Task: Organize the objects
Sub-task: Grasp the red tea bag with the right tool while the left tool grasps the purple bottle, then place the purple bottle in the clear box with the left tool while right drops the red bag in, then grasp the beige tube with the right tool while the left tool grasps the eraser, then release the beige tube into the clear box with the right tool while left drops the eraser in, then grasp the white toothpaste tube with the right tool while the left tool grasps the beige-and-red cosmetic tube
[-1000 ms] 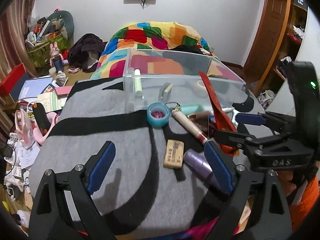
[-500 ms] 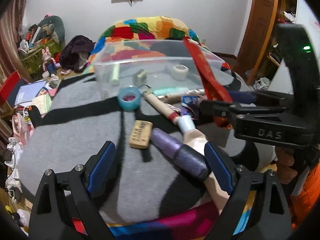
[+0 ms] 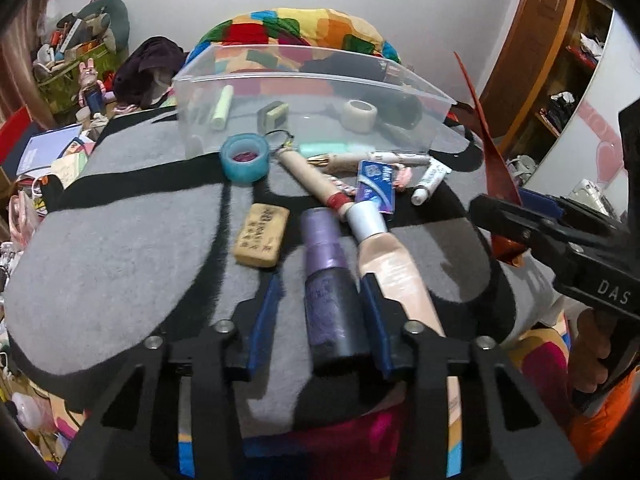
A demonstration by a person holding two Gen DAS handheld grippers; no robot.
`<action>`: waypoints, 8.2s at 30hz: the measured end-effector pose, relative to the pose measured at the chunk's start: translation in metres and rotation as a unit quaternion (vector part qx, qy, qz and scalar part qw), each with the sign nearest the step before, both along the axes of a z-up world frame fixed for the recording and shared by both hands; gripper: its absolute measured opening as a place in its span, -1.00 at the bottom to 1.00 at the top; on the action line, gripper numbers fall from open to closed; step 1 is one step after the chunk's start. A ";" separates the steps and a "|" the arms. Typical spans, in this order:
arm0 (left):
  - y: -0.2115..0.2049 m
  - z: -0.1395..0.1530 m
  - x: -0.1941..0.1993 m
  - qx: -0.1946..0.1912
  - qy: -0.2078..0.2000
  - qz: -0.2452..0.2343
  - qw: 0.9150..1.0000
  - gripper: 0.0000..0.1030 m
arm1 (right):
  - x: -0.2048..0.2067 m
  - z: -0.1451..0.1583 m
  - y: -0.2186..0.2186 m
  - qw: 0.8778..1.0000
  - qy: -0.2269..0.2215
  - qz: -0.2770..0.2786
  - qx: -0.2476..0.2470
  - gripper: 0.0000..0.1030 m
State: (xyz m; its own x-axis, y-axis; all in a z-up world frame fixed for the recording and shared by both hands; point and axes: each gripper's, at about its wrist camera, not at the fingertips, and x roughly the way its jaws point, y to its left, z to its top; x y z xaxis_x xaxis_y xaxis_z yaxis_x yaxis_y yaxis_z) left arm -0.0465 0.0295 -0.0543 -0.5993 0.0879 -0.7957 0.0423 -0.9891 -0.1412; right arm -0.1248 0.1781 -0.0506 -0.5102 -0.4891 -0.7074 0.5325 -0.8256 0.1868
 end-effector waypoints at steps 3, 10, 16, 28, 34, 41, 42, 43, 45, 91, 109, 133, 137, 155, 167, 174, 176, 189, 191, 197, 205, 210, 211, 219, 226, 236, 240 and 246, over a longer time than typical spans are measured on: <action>-0.001 0.000 -0.001 0.002 0.002 0.002 1.000 -0.30 | 0.005 -0.005 -0.001 1.000 -0.007 0.001 -0.002 0.08; 0.008 -0.002 -0.003 -0.016 0.017 -0.009 1.000 -0.51 | 0.013 -0.010 0.001 1.000 -0.016 -0.003 -0.004 0.08; 0.002 0.009 0.004 -0.008 0.033 -0.012 0.999 -0.51 | 0.013 -0.004 0.004 1.000 -0.009 -0.012 -0.007 0.08; -0.033 0.064 -0.015 0.009 0.096 -0.005 0.995 -0.51 | -0.005 0.032 -0.014 0.999 0.044 -0.015 0.001 0.08; -0.050 0.079 -0.040 0.010 0.110 0.005 0.994 -0.51 | -0.027 0.042 -0.030 0.999 0.045 -0.012 0.001 0.08; -0.072 0.078 -0.080 0.030 0.104 0.014 0.994 -0.51 | -0.063 0.050 -0.044 0.999 0.038 -0.032 -0.009 0.08; -0.075 0.077 -0.086 0.034 0.102 0.018 0.994 -0.51 | -0.069 0.050 -0.045 0.999 0.036 -0.037 -0.009 0.08; -0.077 0.076 -0.092 0.036 0.099 0.020 0.994 -0.51 | -0.074 0.051 -0.047 0.998 0.034 -0.042 -0.011 0.08; -0.082 0.073 -0.103 0.040 0.095 0.024 0.994 -0.51 | -0.085 0.051 -0.050 0.998 0.028 -0.048 -0.016 0.08; -0.073 0.086 -0.106 -0.018 0.095 0.011 0.995 -0.15 | -0.097 0.042 -0.074 0.999 -0.009 -0.027 0.022 0.35; -0.067 0.041 -0.037 -0.035 0.057 0.003 0.998 0.13 | 0.000 0.004 -0.065 0.999 -0.008 -0.002 0.042 0.51; -0.038 -0.006 -0.025 -0.027 0.016 -0.019 0.999 0.08 | 0.021 -0.030 -0.073 0.997 -0.003 0.032 0.072 -0.57; -0.030 -0.008 -0.028 -0.050 0.022 -0.019 0.998 -0.14 | 0.020 -0.029 -0.064 0.998 -0.007 0.028 0.064 -0.59; -0.041 0.018 -0.031 -0.008 0.047 -0.012 0.999 -0.55 | 0.001 0.013 -0.041 0.999 0.030 0.002 0.025 -0.60; -0.046 0.072 -0.049 0.010 0.107 -0.011 0.994 -0.55 | -0.037 0.045 -0.024 0.997 0.063 -0.031 0.007 -0.61; -0.037 0.078 -0.083 0.013 0.102 -0.019 0.995 -0.55 | -0.062 0.051 -0.024 0.998 0.049 -0.032 -0.014 -0.61; -0.034 0.079 -0.092 0.009 0.099 -0.019 0.995 -0.55 | -0.071 0.053 -0.027 0.998 0.046 -0.030 -0.017 -0.61; -0.020 0.068 -0.154 0.002 0.059 -0.024 0.998 -0.55 | -0.146 0.053 -0.051 0.999 -0.001 -0.033 -0.014 -0.63; -0.019 0.064 -0.160 -0.003 0.050 -0.023 0.998 -0.55 | -0.155 0.048 -0.058 1.000 -0.010 -0.029 0.003 -0.63; -0.020 0.057 -0.169 0.000 0.034 -0.026 0.999 -0.55 | -0.168 0.032 -0.072 0.998 -0.033 -0.004 0.056 -0.63; -0.022 0.065 -0.161 0.001 0.045 -0.025 0.999 -0.55 | -0.151 0.039 -0.063 0.999 -0.024 0.007 0.045 -0.62; -0.021 0.073 -0.146 -0.005 0.054 -0.028 0.998 -0.54 | -0.134 0.046 -0.056 0.999 -0.011 0.012 0.035 -0.55; -0.021 0.074 -0.143 -0.009 0.056 -0.027 0.998 -0.51 | -0.130 0.047 -0.055 0.999 -0.006 0.013 0.035 -0.52; -0.017 0.070 -0.107 -0.032 0.068 -0.030 0.997 -0.32 | -0.091 0.058 -0.038 0.999 0.033 0.018 0.023 -0.26; -0.023 0.051 -0.081 -0.033 0.049 -0.025 0.998 -0.24 | -0.071 0.049 -0.017 0.998 0.046 -0.007 0.031 -0.16; -0.028 0.010 -0.068 -0.007 -0.005 -0.020 1.000 -0.24 | -0.067 0.001 0.010 0.997 -0.003 -0.061 0.044 -0.15; -0.017 0.003 -0.073 0.006 -0.014 -0.028 0.999 -0.24 | -0.064 -0.014 0.009 0.997 -0.029 -0.061 0.043 -0.15; -0.010 0.004 -0.089 0.028 -0.017 -0.013 0.999 -0.24 | -0.067 -0.021 0.004 0.995 -0.052 -0.086 0.022 0.17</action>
